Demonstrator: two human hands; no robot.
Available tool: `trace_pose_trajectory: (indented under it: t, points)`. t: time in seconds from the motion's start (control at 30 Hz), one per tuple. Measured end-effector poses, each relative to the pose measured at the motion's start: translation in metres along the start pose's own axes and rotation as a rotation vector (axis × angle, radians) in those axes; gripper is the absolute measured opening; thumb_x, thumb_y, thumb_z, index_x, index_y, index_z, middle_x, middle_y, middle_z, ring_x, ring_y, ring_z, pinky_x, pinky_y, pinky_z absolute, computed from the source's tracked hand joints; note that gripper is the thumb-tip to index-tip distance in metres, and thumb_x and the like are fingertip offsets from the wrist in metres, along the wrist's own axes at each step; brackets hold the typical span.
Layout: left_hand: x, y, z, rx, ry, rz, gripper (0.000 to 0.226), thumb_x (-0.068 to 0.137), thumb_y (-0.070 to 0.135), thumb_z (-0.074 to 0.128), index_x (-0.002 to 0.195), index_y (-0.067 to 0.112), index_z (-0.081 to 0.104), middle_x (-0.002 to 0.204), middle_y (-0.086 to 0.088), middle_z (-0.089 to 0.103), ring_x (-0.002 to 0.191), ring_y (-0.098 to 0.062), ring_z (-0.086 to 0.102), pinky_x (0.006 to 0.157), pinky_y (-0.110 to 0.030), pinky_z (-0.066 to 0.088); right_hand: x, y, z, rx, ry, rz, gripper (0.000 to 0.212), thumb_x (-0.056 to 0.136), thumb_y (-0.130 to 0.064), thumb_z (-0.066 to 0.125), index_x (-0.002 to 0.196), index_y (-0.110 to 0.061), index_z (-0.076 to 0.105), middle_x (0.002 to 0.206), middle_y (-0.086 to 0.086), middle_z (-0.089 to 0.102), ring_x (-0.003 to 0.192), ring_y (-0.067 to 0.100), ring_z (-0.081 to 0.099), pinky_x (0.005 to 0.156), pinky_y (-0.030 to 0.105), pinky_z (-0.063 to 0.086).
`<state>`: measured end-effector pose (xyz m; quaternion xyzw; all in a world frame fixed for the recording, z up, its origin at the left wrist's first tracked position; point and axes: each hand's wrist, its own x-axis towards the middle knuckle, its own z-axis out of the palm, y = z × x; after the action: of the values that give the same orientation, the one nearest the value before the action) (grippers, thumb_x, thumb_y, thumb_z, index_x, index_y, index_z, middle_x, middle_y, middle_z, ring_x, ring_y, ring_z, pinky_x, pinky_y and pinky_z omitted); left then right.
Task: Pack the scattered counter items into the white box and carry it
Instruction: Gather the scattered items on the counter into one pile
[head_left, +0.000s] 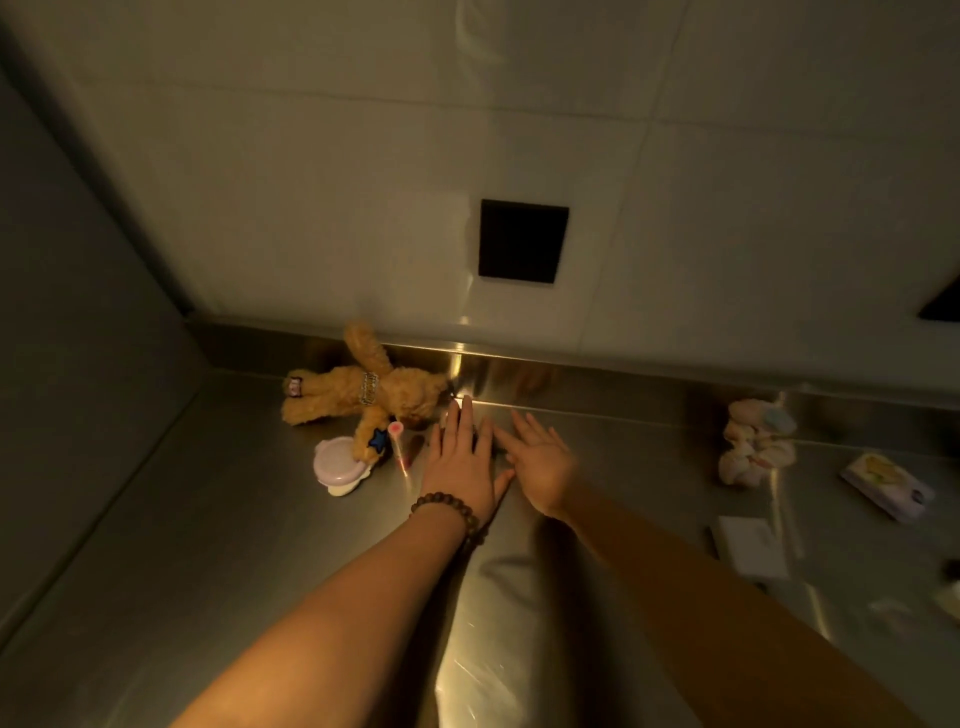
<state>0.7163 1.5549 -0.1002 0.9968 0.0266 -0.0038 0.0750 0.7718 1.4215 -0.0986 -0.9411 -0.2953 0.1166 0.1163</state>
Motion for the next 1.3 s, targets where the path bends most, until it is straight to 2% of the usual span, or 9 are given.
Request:
trace_pose_trajectory:
  t: [0.17,0.37,0.53,0.67,0.77,0.87,1.0,1.13,1.3]
  points:
    - [-0.020,0.052,-0.006,-0.123,0.015,0.176,0.068,0.094,0.051,0.030,0.149,0.016,0.011,0.158,-0.009,0.000,0.144,-0.021,-0.010,0.115,-0.041,-0.004,-0.081,0.024,-0.013,0.073,0.147,0.113,0.054,0.100,-0.024,0.036,0.150,-0.025,0.017,0.160,0.010,0.009,0.148,0.025,0.006,0.118,0.039,0.007]
    - [-0.063,0.139,-0.006,-0.295,-0.216,0.457,0.059,0.095,0.040,0.042,0.144,0.013,0.027,0.154,-0.010,0.023,0.143,-0.022,0.013,0.116,-0.039,0.011,-0.220,0.050,-0.014,0.142,0.245,0.426,0.053,0.098,-0.029,0.042,0.149,-0.025,0.025,0.159,0.008,0.015,0.145,0.027,0.017,0.118,0.047,0.015]
    - [-0.095,0.183,0.008,-0.246,-0.327,0.662,0.079,0.085,0.048,0.054,0.149,0.022,0.015,0.157,-0.003,0.009,0.144,-0.023,0.001,0.115,-0.047,0.006,-0.333,0.061,0.000,0.102,0.324,0.616,0.057,0.097,-0.031,0.047,0.148,-0.020,0.027,0.158,0.015,0.015,0.146,0.031,0.013,0.118,0.045,0.017]
    - [-0.102,0.199,0.022,-0.079,-0.394,0.674,0.087,0.084,0.054,0.052,0.150,0.025,0.004,0.158,-0.004,-0.004,0.144,-0.027,-0.008,0.115,-0.044,0.002,-0.402,0.062,0.015,-0.063,0.319,0.849,0.061,0.094,-0.046,0.045,0.149,-0.028,0.024,0.160,0.010,0.007,0.148,0.031,-0.001,0.118,0.048,-0.003]
    - [-0.106,0.207,0.029,-0.079,-0.336,0.662,0.077,0.088,0.051,0.048,0.149,0.022,0.011,0.158,-0.007,0.003,0.144,-0.030,-0.002,0.117,-0.040,0.005,-0.440,0.059,0.024,-0.042,0.321,0.982,0.069,0.093,-0.057,0.036,0.150,-0.035,0.006,0.160,0.002,-0.009,0.146,0.026,-0.013,0.116,0.051,-0.003]
    - [-0.115,0.213,0.032,-0.058,-0.290,0.723,0.062,0.092,0.036,0.047,0.147,0.024,0.022,0.155,-0.007,0.017,0.142,-0.030,0.008,0.115,-0.041,0.017,-0.469,0.056,0.029,0.032,0.364,1.114,0.076,0.091,-0.061,0.038,0.150,-0.036,-0.002,0.160,0.003,-0.008,0.147,0.027,-0.008,0.115,0.052,0.001]
    - [-0.129,0.222,0.030,-0.067,-0.218,0.740,0.049,0.091,0.025,0.048,0.138,0.029,0.038,0.144,-0.001,0.033,0.129,-0.029,0.023,0.099,-0.042,0.034,-0.497,0.062,0.032,0.094,0.308,1.217,0.072,0.092,-0.054,0.045,0.151,-0.030,0.012,0.160,0.010,-0.005,0.146,0.033,-0.004,0.117,0.052,0.008]
    - [-0.137,0.229,0.027,-0.034,-0.152,0.726,0.038,0.089,0.023,0.049,0.126,0.030,0.047,0.132,0.001,0.041,0.117,-0.026,0.030,0.087,-0.041,0.031,-0.508,0.069,0.037,0.129,0.325,1.230,0.060,0.097,-0.043,0.041,0.150,-0.030,0.016,0.160,0.011,0.003,0.144,0.035,0.011,0.117,0.050,0.018]
    - [-0.141,0.227,0.023,-0.046,-0.125,0.667,0.036,0.084,0.037,0.058,0.117,0.024,0.050,0.121,-0.001,0.048,0.117,-0.023,0.040,0.101,-0.049,0.024,-0.508,0.071,0.034,0.106,0.379,1.193,0.060,0.093,-0.041,0.051,0.146,-0.026,0.027,0.149,0.007,0.032,0.133,0.029,0.032,0.107,0.044,0.032]
